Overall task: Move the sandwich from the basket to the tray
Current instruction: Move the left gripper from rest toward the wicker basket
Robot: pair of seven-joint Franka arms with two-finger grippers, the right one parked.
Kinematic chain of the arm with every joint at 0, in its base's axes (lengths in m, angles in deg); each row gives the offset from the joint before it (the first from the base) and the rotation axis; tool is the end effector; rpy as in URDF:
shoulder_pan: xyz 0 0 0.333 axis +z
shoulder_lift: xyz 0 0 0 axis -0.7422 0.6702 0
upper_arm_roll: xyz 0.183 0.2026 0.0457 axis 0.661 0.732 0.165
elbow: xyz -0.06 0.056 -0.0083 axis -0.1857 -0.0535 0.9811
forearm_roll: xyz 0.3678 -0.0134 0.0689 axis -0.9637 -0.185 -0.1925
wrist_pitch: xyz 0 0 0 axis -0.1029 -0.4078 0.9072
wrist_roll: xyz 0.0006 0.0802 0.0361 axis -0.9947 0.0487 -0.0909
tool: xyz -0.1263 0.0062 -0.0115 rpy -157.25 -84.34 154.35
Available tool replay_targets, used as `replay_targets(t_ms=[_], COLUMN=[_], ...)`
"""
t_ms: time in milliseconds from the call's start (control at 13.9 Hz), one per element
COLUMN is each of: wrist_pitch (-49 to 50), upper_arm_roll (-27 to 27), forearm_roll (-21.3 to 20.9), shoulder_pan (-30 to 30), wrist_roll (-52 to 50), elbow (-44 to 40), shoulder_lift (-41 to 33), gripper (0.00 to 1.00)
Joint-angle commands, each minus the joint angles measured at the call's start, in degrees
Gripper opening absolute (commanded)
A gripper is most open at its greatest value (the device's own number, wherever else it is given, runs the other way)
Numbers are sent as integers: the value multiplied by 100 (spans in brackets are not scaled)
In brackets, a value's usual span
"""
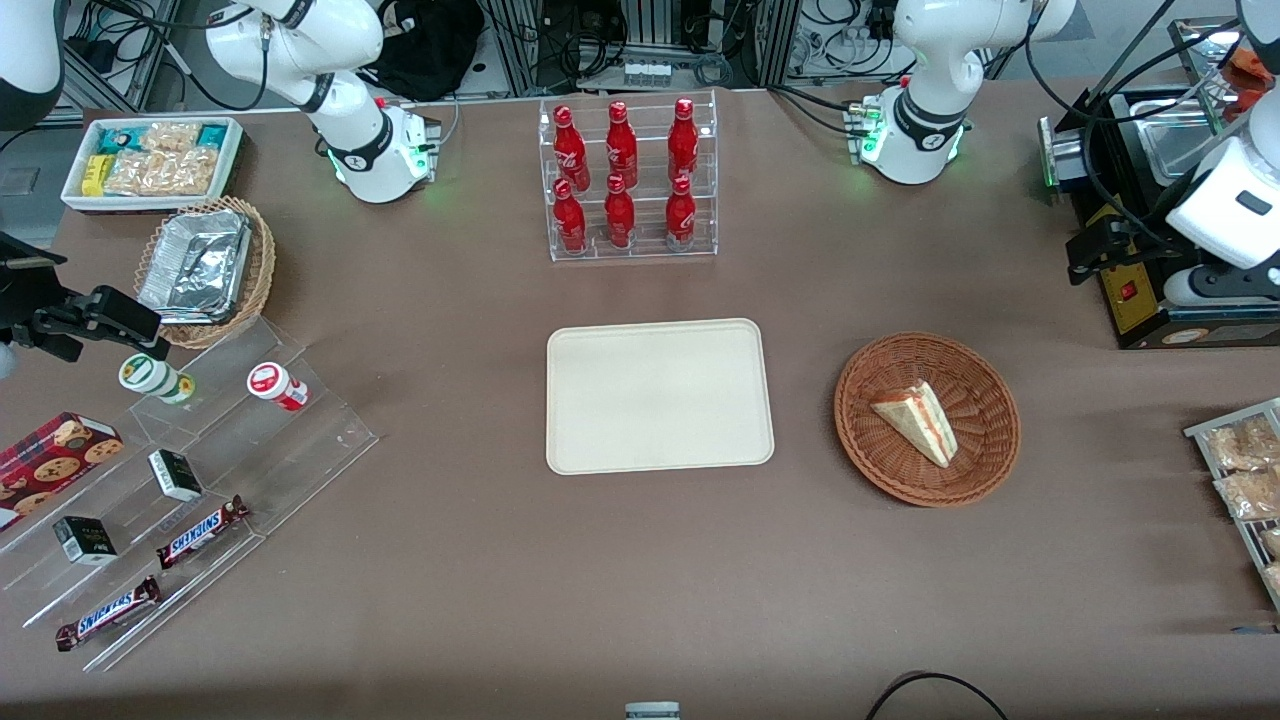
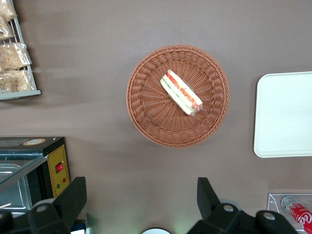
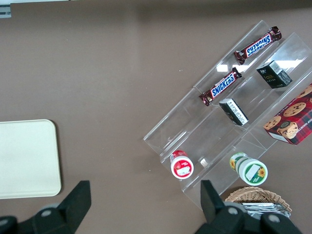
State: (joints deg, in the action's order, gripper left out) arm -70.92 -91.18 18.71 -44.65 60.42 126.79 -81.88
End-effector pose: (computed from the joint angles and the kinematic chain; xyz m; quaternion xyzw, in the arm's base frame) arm 0.5193 -0.0286 0.5691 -0.9993 0.0052 0.0272 0.0266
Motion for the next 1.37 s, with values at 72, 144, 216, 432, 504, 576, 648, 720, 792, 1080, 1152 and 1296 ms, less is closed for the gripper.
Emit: replay_targets(t_ms=[72,144,216,432,504,576,648,720,792,1080,1152,1296], wrist_pitch=[-55,-55,-55,-38,-90,-90,-99,-186,-370,-1555,-1828,-2504], upper_arm_roll=[79,79,79,53,53,53,53,53,61,-35,-96,-184], forearm_roll=[58,41,14,-30,-30,-39,-39,-39,-30,-39,-30,-30], shoulder_pan=[-72,-72,-72,-89,-98,-98,-107,-98,-98,-133,-133,-133], wrist_roll=[-180,-163,-128,-189,-207,-268,-295,-304,-338,-1566,-1996,-2787], elbow=[-6,-6,29,91,152,179,205,266,424,1222,1486,2005], shoulder_lift=[-82,-64,-64,85,155,243,270,261,331,463,463,463], gripper=[100,100,100,100,100,100,100,100,100,100,100,100])
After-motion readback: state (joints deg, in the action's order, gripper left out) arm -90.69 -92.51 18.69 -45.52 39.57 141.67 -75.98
